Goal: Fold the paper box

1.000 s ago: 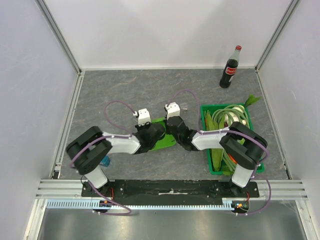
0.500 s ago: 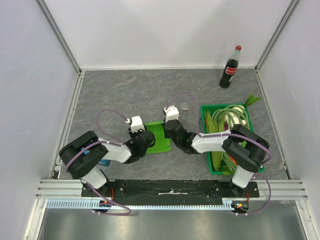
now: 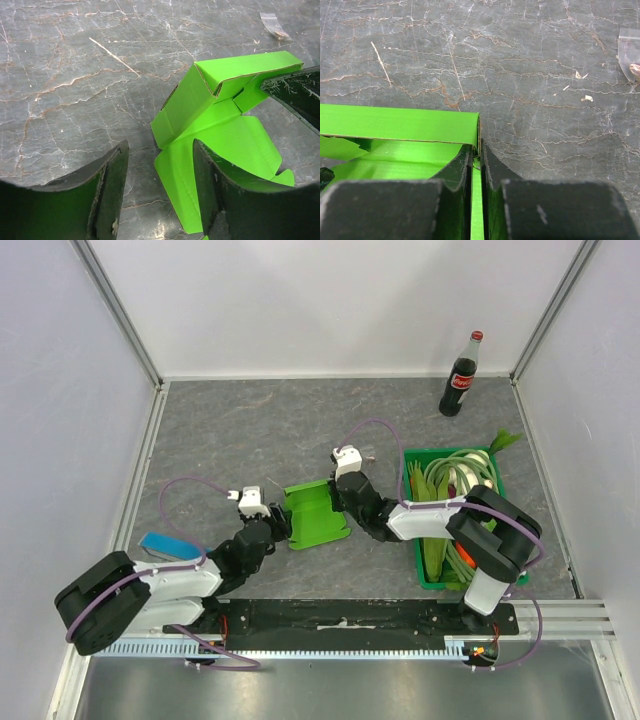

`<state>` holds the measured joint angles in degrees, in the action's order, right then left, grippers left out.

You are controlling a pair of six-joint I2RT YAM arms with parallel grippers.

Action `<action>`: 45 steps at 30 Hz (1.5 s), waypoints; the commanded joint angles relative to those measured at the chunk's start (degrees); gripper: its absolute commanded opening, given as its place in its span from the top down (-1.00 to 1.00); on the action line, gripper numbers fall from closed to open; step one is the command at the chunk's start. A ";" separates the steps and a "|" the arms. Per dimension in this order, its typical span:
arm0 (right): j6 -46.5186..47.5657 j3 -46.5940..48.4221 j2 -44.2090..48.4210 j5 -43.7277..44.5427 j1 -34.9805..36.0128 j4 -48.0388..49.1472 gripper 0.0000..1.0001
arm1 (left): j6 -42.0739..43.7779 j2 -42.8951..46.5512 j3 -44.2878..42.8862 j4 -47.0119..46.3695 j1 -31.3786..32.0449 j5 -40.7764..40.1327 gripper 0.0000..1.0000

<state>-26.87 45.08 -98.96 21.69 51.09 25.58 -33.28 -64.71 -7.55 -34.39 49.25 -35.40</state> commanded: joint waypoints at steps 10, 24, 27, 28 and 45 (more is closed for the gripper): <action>1.21 -0.25 1.40 -2.62 -0.47 0.61 1.00 | 9.98 -4.98 -5.27 -5.94 -1.97 2.70 -0.11; 1.47 -0.34 1.49 -2.80 -0.38 0.61 1.00 | 13.59 -8.43 -7.75 -6.74 -2.06 0.94 0.01; 1.39 -0.26 1.14 -3.06 -0.46 0.96 1.00 | 13.24 -5.01 -5.29 -6.74 -2.06 1.91 -0.06; 1.30 -0.26 1.14 -3.23 -0.38 1.05 1.00 | 13.24 -4.21 -4.67 -6.57 -1.97 1.56 -0.02; -0.02 0.01 0.87 -4.20 -0.20 1.13 1.00 | 13.69 -14.73 -11.77 -4.12 -1.97 -7.11 0.83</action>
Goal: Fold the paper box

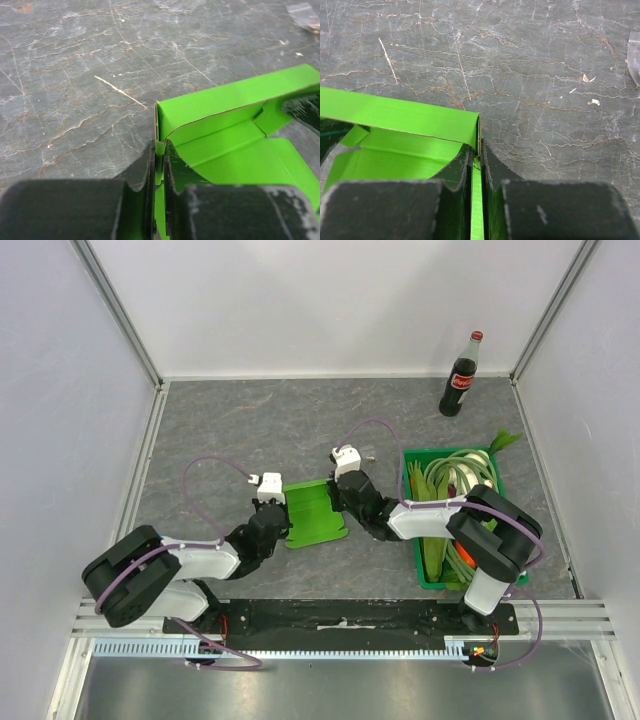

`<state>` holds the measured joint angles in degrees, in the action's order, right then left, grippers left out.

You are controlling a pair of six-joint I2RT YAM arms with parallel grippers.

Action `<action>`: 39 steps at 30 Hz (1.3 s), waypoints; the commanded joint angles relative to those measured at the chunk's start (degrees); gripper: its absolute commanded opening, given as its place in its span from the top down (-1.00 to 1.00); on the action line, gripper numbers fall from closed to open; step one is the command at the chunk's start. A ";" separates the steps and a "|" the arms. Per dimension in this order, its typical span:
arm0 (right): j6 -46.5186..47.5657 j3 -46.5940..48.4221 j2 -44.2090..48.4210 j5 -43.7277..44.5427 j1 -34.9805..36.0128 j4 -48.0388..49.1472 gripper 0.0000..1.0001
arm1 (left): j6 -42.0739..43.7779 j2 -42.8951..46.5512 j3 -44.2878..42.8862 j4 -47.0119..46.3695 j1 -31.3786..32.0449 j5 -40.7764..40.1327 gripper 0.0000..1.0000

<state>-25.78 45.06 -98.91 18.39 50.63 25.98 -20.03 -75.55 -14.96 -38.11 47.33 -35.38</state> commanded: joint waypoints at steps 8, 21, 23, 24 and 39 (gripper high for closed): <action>-5.32 -4.01 2.05 3.75 4.82 7.76 1.00 | -22.74 -16.11 -15.62 17.16 0.04 -22.01 0.96; -3.58 -1.91 1.80 3.05 5.00 5.58 1.00 | -8.44 -17.18 -7.45 -5.41 -0.13 -7.18 0.72; -2.79 -1.03 1.36 3.14 4.83 4.00 1.00 | -9.23 -14.99 -6.40 -3.99 -0.13 -5.68 0.35; -2.61 -0.94 1.27 3.23 4.83 3.73 1.00 | -9.67 -14.11 -5.79 -3.47 -0.05 -4.36 0.21; -0.42 3.10 0.56 2.18 2.02 -5.76 1.00 | -17.41 14.80 1.51 21.75 -0.22 6.18 -0.62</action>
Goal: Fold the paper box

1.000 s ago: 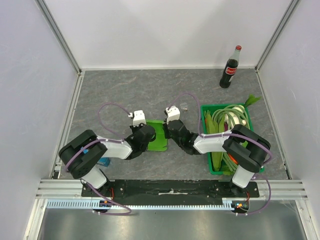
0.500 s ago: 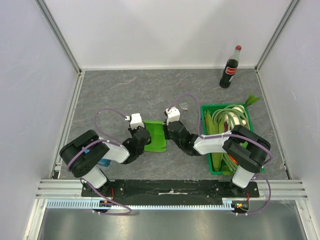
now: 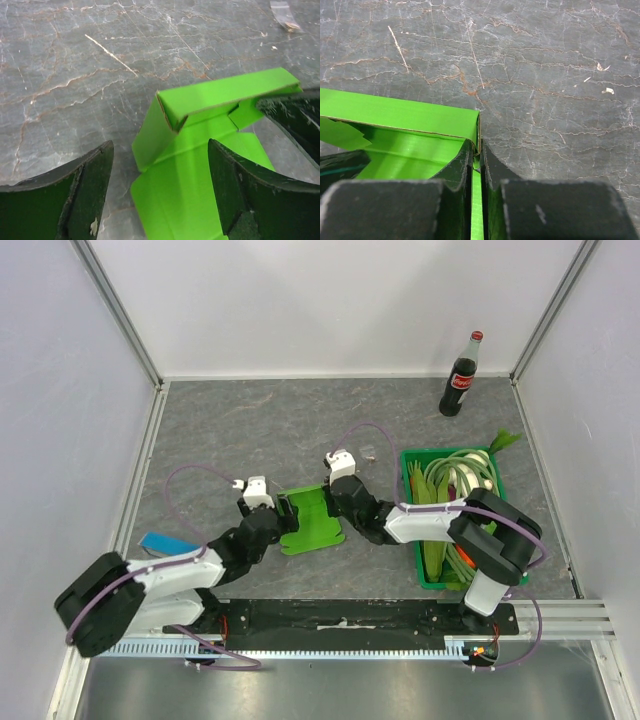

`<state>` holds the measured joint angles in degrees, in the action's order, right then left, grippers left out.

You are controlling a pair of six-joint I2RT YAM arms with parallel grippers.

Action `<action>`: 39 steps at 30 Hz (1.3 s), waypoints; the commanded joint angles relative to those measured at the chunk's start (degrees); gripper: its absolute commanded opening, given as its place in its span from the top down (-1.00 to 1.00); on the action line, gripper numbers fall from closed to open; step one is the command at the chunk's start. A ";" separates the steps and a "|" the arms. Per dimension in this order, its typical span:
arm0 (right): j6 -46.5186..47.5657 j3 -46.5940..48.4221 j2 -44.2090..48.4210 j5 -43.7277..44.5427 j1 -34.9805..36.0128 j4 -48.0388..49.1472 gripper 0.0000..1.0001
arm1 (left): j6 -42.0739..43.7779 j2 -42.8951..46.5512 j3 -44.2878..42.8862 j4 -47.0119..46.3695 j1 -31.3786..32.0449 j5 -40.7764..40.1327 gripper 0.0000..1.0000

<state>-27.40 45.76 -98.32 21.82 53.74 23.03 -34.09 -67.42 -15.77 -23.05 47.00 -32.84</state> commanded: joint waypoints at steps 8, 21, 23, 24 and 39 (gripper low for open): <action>2.61 2.93 -0.03 -7.14 -3.99 -4.65 1.00 | -4.32 16.70 3.99 11.27 0.02 4.90 -0.26; 4.19 3.64 0.68 -8.11 -3.90 -6.33 1.00 | 0.86 -0.07 -8.30 12.24 -0.77 -1.70 -0.01; 4.54 3.99 0.68 -8.03 -3.90 -7.12 1.00 | 0.86 -1.66 -9.19 11.89 -1.12 -1.96 0.04; 4.55 4.08 0.68 -8.11 -3.99 -7.47 1.00 | 0.69 -3.14 -9.63 12.23 -1.30 -2.14 0.09; -6.08 11.11 12.26 -6.80 -4.08 -41.72 -0.54 | -15.20 -7.29 -14.38 22.69 -3.23 -2.32 0.96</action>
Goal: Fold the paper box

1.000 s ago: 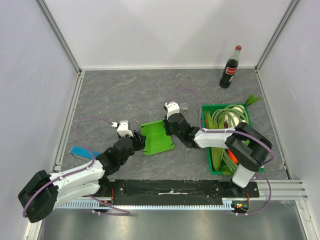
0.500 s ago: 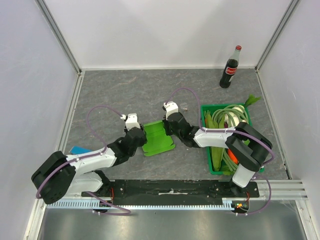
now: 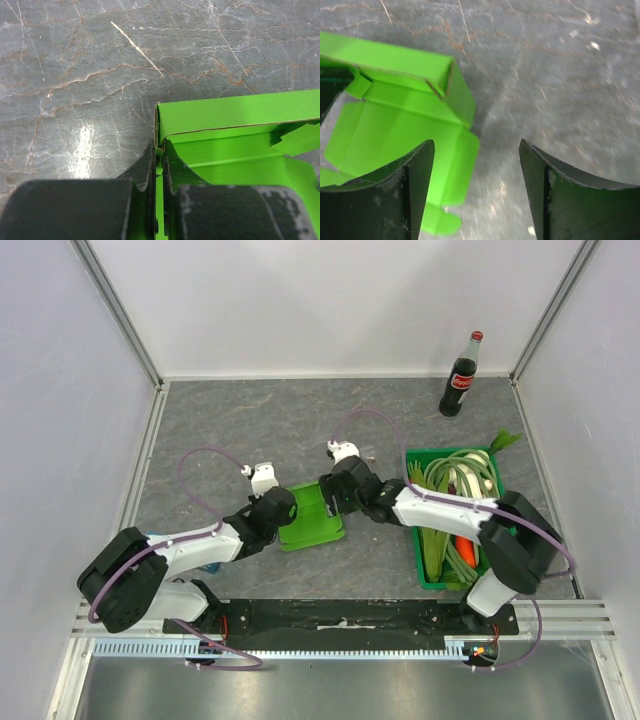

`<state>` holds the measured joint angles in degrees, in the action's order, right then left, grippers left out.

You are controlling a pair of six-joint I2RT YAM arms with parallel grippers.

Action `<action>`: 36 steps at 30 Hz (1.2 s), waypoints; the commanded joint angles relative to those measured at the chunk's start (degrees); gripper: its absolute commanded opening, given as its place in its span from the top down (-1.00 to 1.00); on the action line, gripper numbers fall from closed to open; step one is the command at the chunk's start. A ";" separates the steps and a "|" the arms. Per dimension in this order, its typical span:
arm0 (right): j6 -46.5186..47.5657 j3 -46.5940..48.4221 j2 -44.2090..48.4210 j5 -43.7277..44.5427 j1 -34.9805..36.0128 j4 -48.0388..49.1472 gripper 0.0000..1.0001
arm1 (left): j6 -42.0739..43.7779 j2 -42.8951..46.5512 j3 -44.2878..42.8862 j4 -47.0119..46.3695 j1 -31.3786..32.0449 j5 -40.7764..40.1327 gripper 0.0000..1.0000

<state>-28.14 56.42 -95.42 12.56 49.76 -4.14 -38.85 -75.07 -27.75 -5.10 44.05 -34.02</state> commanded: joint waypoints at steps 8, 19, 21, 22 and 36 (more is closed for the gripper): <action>-27.55 -8.87 20.00 -6.76 2.26 -10.02 -0.72 | -32.50 1.07 -1.17 13.27 -0.28 3.17 0.96; -34.97 -3.52 7.27 -3.77 7.63 -1.92 -0.37 | -46.48 0.62 -1.17 16.18 -0.19 10.64 0.96; -34.97 -2.29 4.72 -3.42 7.72 -4.55 -0.08 | -48.06 0.97 -0.73 16.26 -0.19 12.04 0.96; -34.53 -0.80 3.76 -1.59 8.16 -5.95 0.16 | -49.90 1.67 0.14 16.09 -0.20 12.48 0.96; 3.85 22.65 -0.65 5.13 5.71 -43.65 1.00 | -21.73 26.96 4.89 9.05 -0.02 33.30 -0.48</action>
<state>-41.28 71.40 -96.55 15.70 57.01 -32.67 -74.08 -59.86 -24.73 4.51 43.79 -11.09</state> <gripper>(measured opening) 0.014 0.736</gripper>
